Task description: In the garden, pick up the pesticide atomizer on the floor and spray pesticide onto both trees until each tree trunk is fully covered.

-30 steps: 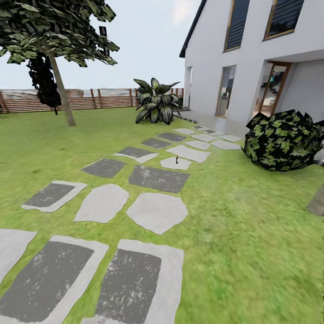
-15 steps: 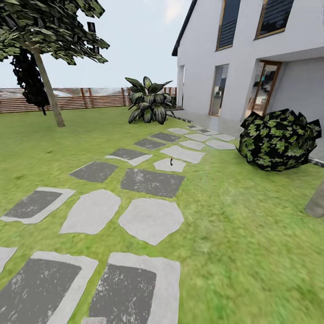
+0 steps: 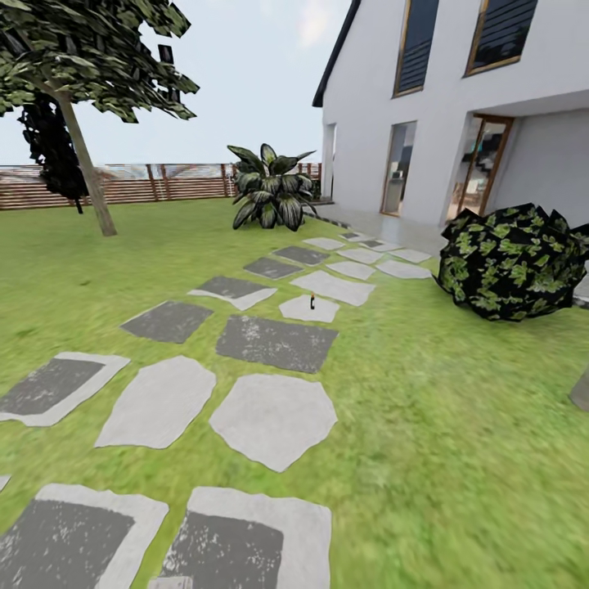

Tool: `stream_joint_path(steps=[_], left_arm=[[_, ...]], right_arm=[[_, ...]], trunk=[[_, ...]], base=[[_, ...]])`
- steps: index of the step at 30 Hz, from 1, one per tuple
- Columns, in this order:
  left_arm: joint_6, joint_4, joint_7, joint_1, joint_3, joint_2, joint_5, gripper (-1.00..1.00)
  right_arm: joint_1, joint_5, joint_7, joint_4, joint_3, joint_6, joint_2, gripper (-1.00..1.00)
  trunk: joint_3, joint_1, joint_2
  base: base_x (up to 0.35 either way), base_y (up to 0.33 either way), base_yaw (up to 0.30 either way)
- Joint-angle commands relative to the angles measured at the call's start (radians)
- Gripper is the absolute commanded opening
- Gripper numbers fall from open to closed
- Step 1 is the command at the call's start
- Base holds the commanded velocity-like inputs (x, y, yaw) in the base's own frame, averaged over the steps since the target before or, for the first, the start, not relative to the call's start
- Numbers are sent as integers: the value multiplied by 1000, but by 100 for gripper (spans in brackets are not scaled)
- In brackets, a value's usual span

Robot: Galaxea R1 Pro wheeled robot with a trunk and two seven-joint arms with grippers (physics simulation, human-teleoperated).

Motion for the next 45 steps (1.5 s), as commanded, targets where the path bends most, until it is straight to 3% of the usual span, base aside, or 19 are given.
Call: stream_joint_path(steps=[1, 23, 26, 28, 32, 36, 45], left_arm=[[-3, 1, -1, -1, 1, 0, 3, 100], [-3, 1, 1, -1, 1, 0, 3, 100], [-4, 1, 1, -1, 1, 0, 3, 100], [-4, 1, 1, -1, 1, 0, 3, 100], [-5, 1, 1, -1, 1, 0, 3, 100], [-5, 1, 1, -1, 1, 0, 3, 100], [-15, 1, 0, -1, 1, 1, 2, 100]], right_arm=[[-1, 1, 0, 0, -1, -3, 0, 100], [-1, -1, -2, 24, 0, -4, 5, 100], [-1, -2, -2, 80, -1, -5, 22, 100], [-1, -1, -2, 170, -2, -4, 34, 100], [-1, -1, -4, 487, -3, -1, 42, 100], [-1, -3, -5, 527, -4, -2, 44, 100], [-1, -3, -3, 451, -3, -3, 44, 100]], trunk=[[-1, 1, 0], [-1, 1, 0], [-1, 1, 0], [-1, 1, 0], [-1, 1, 0], [-1, 1, 0], [-1, 1, 0]], base=[[338, 0, 0], [339, 0, 0], [339, 0, 0], [339, 0, 0], [339, 0, 0], [339, 0, 0], [338, 0, 0]])
